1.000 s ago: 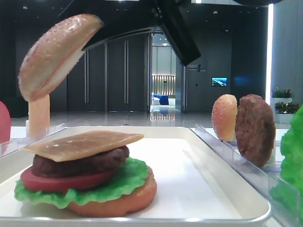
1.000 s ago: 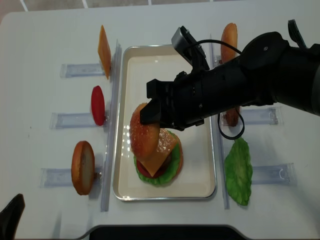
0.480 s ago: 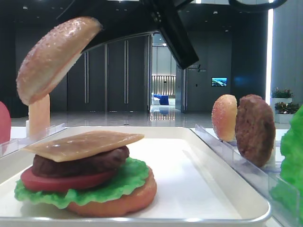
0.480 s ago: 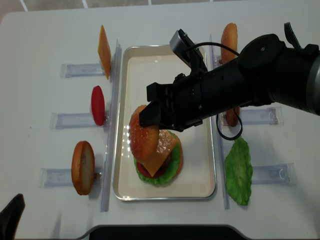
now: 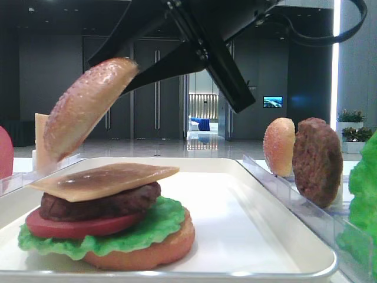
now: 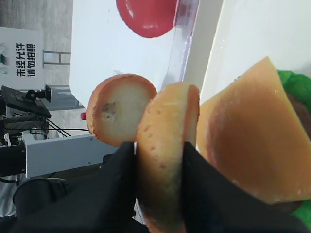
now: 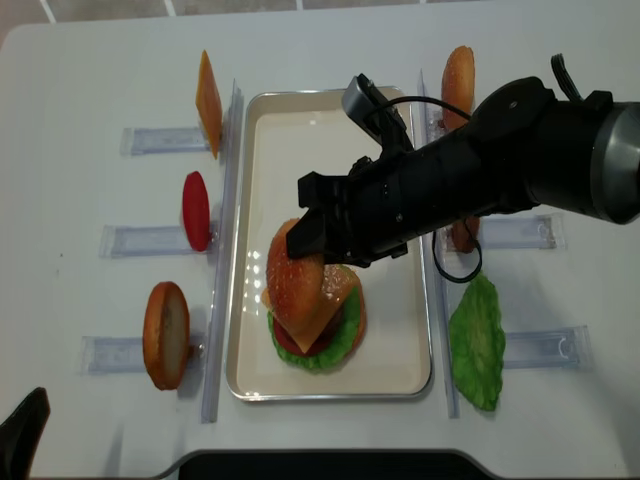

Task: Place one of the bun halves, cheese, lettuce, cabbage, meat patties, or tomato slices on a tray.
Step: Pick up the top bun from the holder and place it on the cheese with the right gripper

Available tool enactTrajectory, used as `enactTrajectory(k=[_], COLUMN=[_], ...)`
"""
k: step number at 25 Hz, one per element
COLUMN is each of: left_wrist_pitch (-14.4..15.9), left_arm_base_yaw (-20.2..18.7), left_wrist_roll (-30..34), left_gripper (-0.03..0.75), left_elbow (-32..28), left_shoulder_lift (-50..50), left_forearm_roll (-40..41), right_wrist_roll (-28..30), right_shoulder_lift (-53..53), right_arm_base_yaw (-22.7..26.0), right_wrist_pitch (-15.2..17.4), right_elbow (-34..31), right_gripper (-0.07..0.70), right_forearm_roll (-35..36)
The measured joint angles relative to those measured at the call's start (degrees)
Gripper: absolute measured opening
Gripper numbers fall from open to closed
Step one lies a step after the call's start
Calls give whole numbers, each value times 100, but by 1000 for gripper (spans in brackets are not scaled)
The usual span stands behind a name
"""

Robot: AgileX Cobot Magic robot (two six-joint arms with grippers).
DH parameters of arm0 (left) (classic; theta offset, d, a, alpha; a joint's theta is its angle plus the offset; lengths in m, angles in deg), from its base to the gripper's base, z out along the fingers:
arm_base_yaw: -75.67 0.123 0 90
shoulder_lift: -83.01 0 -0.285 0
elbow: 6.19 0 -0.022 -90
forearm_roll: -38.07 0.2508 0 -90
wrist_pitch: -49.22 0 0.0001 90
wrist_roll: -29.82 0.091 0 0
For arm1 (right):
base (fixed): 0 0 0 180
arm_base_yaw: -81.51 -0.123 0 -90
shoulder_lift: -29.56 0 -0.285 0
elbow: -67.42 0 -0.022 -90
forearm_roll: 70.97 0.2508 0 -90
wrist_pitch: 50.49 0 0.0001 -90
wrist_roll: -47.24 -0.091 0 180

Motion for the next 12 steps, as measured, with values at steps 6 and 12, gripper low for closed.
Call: enactTrajectory(k=[6,12], left_wrist_pitch=[0,0], left_arm_base_yaw=[0,0], left_wrist_roll=[0,0], left_gripper=[692,692], left_elbow=[0,0], left_shoulder_lift=[0,0], left_forearm_roll=[0,0], right_wrist_roll=[23,23], right_shoulder_lift=[-11,-11], right_arm_base_yaw=[67,67], right_wrist_pitch=[23,23], right_elbow=[0,0], right_gripper=[202,202], right_forearm_roll=[5,5])
